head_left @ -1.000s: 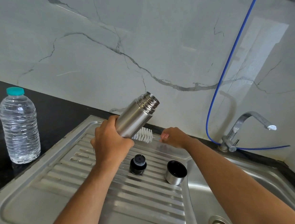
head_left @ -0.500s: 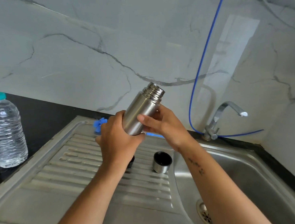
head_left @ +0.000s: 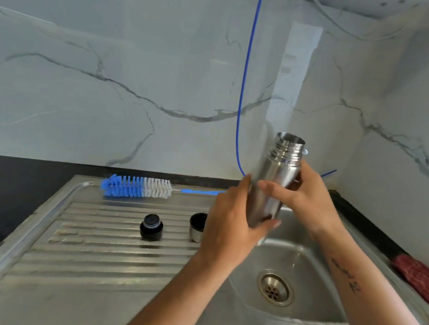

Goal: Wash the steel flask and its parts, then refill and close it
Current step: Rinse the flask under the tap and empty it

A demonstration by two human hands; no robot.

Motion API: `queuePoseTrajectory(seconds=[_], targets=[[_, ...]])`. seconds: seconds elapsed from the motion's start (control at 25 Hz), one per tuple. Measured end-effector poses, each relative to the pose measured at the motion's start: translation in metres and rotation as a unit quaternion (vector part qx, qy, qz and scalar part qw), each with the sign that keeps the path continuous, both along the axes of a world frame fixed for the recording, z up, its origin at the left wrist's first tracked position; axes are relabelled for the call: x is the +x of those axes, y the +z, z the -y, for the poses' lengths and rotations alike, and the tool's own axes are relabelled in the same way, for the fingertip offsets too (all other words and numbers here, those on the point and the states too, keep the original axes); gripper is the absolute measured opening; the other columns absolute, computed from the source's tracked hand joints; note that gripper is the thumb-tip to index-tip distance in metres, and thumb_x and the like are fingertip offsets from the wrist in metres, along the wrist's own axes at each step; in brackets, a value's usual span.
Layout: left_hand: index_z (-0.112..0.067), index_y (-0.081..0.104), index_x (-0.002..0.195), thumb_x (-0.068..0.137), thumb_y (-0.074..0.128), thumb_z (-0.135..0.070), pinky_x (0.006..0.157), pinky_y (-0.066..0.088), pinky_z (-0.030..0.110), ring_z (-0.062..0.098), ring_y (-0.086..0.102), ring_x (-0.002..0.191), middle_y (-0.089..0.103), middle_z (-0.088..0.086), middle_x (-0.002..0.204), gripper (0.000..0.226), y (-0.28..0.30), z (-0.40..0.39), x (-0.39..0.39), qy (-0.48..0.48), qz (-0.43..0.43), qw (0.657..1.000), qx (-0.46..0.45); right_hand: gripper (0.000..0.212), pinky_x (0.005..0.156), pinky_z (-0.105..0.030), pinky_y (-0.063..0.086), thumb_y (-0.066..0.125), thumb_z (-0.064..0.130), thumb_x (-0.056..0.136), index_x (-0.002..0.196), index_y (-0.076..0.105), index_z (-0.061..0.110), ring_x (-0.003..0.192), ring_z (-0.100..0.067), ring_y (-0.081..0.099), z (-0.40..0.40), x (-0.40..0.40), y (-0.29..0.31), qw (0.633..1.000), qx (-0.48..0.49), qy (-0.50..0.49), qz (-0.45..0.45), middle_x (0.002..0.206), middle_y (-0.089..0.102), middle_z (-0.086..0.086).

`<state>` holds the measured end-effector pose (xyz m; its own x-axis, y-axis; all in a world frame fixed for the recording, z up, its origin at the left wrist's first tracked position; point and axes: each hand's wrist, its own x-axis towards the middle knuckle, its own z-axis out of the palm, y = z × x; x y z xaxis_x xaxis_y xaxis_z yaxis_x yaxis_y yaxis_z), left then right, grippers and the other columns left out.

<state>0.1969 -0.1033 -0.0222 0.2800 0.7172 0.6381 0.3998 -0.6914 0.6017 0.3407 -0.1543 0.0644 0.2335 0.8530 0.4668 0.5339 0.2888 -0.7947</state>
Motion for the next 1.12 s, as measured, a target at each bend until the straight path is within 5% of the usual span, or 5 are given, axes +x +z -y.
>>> queuePoseTrajectory(seconds=[0.12, 0.32, 0.68, 0.88, 1.12], targets=[[-0.019, 0.046, 0.150, 0.087, 0.064, -0.061, 0.100, 0.048, 0.038, 0.022, 0.055, 0.122, 0.061, 0.002, 0.132, 0.078, -0.036, -0.006, 0.003, -0.043, -0.172, 0.984, -0.015, 0.050, 0.078, -0.046, 0.058, 0.092, 0.037, 0.067, 0.106, 0.061, 0.030, 0.082, -0.015, 0.070, -0.005, 0.038, -0.037, 0.992, -0.044, -0.076, 0.094, 0.089, 0.074, 0.006], [-0.027, 0.076, 0.097, 0.088, 0.069, -0.052, 0.086, 0.051, 0.037, 0.008, 0.059, 0.095, 0.068, -0.011, 0.095, 0.028, -0.071, -0.016, -0.006, -0.180, -0.329, 0.921, -0.102, 0.073, 0.077, -0.033, 0.046, 0.079, 0.059, 0.068, 0.131, 0.045, 0.044, 0.106, -0.019, 0.065, -0.035, 0.065, -0.109, 0.916, -0.177, -0.107, 0.344, 0.119, 0.066, 0.014], [-0.026, 0.061, 0.058, 0.081, 0.074, -0.052, 0.071, 0.054, 0.036, 0.009, 0.062, 0.065, 0.065, -0.007, 0.065, 0.037, -0.078, -0.025, -0.009, -0.225, -0.368, 0.894, -0.119, 0.085, 0.100, -0.053, 0.045, 0.077, 0.036, 0.071, 0.149, 0.043, 0.038, 0.111, -0.028, 0.065, -0.062, 0.094, -0.166, 0.850, -0.167, -0.132, 0.482, 0.125, 0.061, 0.001], [-0.025, 0.062, 0.059, 0.084, 0.077, -0.048, 0.068, 0.052, 0.035, 0.009, 0.063, 0.067, 0.066, -0.006, 0.067, 0.037, -0.076, -0.024, -0.010, -0.236, -0.363, 0.893, -0.123, 0.086, 0.108, -0.073, 0.029, 0.083, 0.019, 0.069, 0.146, 0.049, 0.036, 0.124, -0.028, 0.057, -0.060, 0.097, -0.177, 0.813, -0.160, -0.136, 0.543, 0.130, 0.057, -0.003], [-0.024, 0.067, 0.063, 0.086, 0.075, -0.050, 0.069, 0.054, 0.038, 0.009, 0.063, 0.067, 0.066, -0.006, 0.068, 0.035, -0.074, -0.021, -0.011, -0.241, -0.368, 0.890, -0.121, 0.084, 0.109, -0.079, 0.018, 0.083, 0.010, 0.067, 0.141, 0.054, 0.036, 0.130, -0.029, 0.049, -0.062, 0.096, -0.177, 0.802, -0.134, -0.162, 0.559, 0.132, 0.053, -0.007]])
